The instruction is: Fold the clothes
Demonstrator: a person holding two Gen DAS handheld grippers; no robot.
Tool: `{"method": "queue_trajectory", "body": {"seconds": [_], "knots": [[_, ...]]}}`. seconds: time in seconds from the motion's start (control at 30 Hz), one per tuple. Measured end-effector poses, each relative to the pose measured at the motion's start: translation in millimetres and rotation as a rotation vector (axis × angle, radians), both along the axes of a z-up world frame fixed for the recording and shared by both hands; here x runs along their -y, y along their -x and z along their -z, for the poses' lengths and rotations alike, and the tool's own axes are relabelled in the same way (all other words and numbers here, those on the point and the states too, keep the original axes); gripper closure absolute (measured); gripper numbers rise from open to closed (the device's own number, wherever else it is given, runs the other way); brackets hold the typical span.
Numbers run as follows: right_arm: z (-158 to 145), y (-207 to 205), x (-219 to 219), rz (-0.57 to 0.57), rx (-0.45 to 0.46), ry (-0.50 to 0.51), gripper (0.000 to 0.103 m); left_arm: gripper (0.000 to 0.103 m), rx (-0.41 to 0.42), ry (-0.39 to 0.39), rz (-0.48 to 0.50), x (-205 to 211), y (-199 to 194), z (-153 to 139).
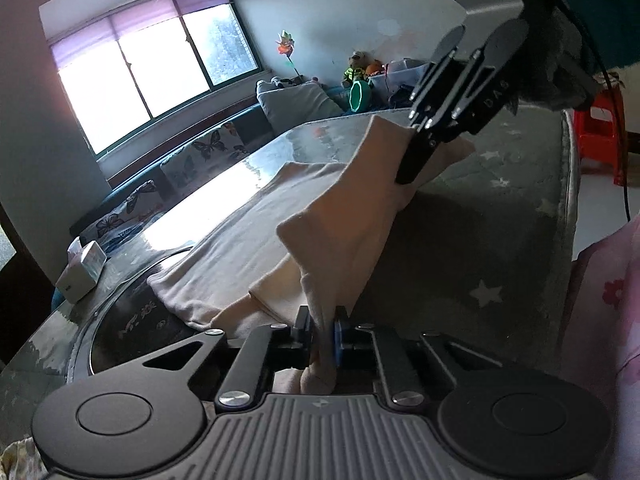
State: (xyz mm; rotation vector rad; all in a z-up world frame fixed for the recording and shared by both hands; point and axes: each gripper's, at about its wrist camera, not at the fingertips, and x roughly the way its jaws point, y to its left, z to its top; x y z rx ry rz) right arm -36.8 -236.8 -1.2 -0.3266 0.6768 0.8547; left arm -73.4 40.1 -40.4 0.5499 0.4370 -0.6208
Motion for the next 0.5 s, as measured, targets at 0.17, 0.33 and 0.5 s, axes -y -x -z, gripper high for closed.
{"method": "queue_trajectory", "body": {"seconds": [0.17, 0.33, 0.5], "knots": [[-11.4, 17.7, 8.3, -0.011, 0.017, -0.013, 0.094, 0.092, -0.033, 0.043, 0.019, -2.0, 12.7, -18.9], [-32.5, 53.6, 23.1, -0.035, 0.003, -0.018, 0.094, 0.093, -0.1, 0.102, 0.065, -5.1, 41.7, -45.6], [-56.8, 92.8, 36.0, -0.068, -0.037, -0.007, 0.094, 0.093, -0.157, 0.146, 0.106, -6.7, 70.8, -74.9]]}}
